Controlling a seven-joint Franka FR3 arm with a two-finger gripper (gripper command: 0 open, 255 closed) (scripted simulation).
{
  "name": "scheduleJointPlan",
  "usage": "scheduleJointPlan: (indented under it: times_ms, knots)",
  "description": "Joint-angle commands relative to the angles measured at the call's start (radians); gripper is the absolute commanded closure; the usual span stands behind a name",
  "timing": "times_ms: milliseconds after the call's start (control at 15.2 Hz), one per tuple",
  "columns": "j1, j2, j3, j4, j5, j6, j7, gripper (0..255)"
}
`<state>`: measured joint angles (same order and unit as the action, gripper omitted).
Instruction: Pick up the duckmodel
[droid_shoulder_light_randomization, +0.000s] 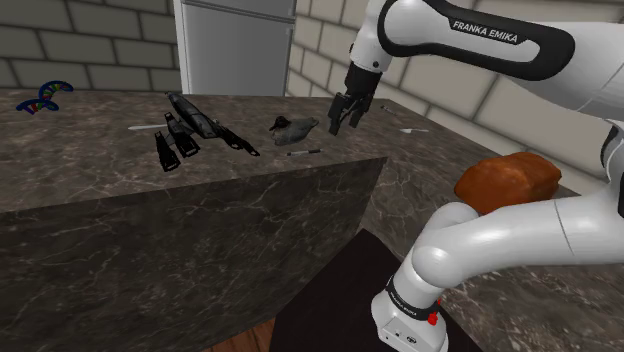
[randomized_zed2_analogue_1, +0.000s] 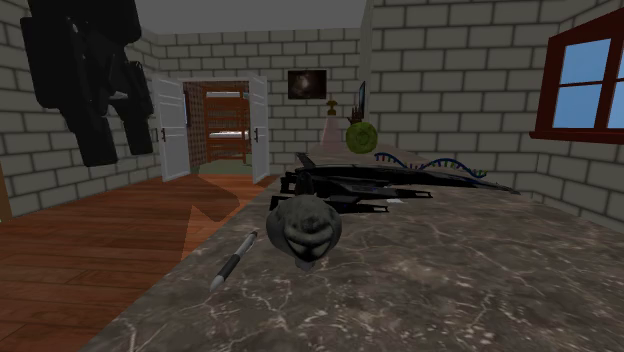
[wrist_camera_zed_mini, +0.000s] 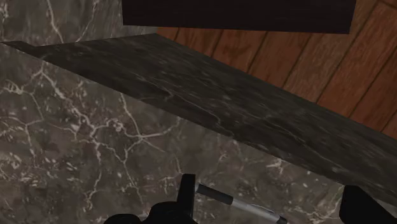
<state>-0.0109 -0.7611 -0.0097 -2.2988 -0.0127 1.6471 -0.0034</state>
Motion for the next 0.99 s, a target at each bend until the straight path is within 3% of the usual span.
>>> scheduleJointPlan:
  times_ms: [0,462,924]
  knots:
    - [0.000,0.000,0.000,0.000,0.000,0.000,0.000,0]
    - [0.138,0.226,-0.204,0.134,-0.109,0.080,-0.617,0]
    - [0.268,0.502,-0.333,0.348,-0.108,0.135,-1.212,0]
